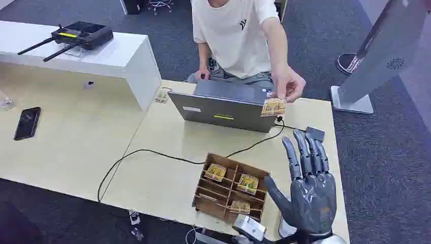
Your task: Pass the card to the sensor for recognition and then transmit it.
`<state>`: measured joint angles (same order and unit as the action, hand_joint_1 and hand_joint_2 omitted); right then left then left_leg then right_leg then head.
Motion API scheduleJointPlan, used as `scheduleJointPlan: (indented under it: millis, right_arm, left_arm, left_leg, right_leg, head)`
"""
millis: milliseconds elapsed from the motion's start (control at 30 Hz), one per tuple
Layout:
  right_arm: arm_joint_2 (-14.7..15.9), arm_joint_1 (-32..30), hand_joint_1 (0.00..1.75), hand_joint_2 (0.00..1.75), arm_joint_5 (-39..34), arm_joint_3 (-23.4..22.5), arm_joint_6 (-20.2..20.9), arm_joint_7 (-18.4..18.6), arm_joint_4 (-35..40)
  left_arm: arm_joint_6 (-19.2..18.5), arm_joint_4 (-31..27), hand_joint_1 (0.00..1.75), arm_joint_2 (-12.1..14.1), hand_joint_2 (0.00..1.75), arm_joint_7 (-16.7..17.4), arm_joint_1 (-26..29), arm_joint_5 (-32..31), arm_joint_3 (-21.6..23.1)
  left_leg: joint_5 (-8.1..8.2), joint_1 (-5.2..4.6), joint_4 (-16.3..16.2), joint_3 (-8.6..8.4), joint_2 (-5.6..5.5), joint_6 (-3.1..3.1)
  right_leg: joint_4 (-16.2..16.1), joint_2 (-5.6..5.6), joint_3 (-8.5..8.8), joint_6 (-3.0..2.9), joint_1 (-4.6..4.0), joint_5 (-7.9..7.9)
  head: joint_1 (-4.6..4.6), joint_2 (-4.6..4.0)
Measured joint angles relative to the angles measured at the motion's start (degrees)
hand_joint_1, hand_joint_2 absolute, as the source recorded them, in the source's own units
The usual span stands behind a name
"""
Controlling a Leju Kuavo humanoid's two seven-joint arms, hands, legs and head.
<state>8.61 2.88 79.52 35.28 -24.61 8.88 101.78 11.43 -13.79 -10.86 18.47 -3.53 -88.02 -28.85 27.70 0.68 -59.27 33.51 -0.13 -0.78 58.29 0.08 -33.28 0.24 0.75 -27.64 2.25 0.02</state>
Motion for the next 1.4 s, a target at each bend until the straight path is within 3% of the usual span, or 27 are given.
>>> scheduleJointPlan:
  millis: [233,633,667,700,733,1400]
  right_arm:
    - [-0.5,5.7,0.00,1.75,7.5,-0.9,-0.6,2.6,-6.2]
    - [0.6,18.1,0.00,1.75,7.8,1.1,1.9,12.6,-18.3]
    - [0.8,18.8,0.91,1.75,7.8,1.4,2.3,13.3,-18.8]
    - [1.0,19.4,0.91,1.75,7.8,1.8,2.6,13.7,-19.4]
    - [1.2,19.8,1.75,1.75,7.8,2.0,2.9,13.9,-19.8]
    - [1.5,20.3,1.75,1.75,7.8,3.0,4.5,14.6,-22.4]
  left_arm:
    - [-1.2,0.0,0.00,0.3,0.00,0.1,-0.6,-0.6,2.2]
    - [-2.9,-0.5,0.00,0.6,0.00,0.8,-1.2,-1.2,5.7]
    - [-3.0,-0.5,0.00,0.6,0.00,0.8,-1.2,-1.2,5.9]
    - [-3.0,-0.6,0.00,0.6,0.00,0.9,-1.3,-1.2,6.0]
    - [-3.2,-0.6,0.00,0.6,0.00,1.0,-1.3,-1.3,6.2]
    - [-4.3,-1.7,0.00,0.5,0.00,1.4,-1.3,-1.4,7.4]
  left_leg:
    - [-0.06,0.00,0.0,0.01,-0.02,0.06]
    - [-0.10,0.00,0.0,0.01,-0.03,0.02]
    - [-0.10,0.00,0.0,0.01,-0.03,0.02]
    - [-0.10,0.00,0.0,0.01,-0.03,0.02]
    - [-0.10,0.00,0.0,0.02,-0.03,0.02]
    - [-0.10,0.00,0.0,0.02,-0.04,0.02]
  right_leg:
    - [0.0,-0.01,0.00,-0.01,0.00,0.00]
    - [0.0,-0.02,0.00,0.00,0.00,0.04]
    - [0.0,-0.01,-0.01,0.00,0.00,0.04]
    - [0.0,-0.01,-0.01,0.00,0.00,0.04]
    - [0.0,-0.01,-0.01,0.01,0.00,0.04]
    - [0.0,-0.02,-0.02,0.01,0.00,0.04]
  head:
    - [0.00,0.00]
    - [0.00,0.00]
    - [0.00,0.00]
    - [0.02,0.00]
    - [-0.02,0.00]
    - [0.00,0.00]
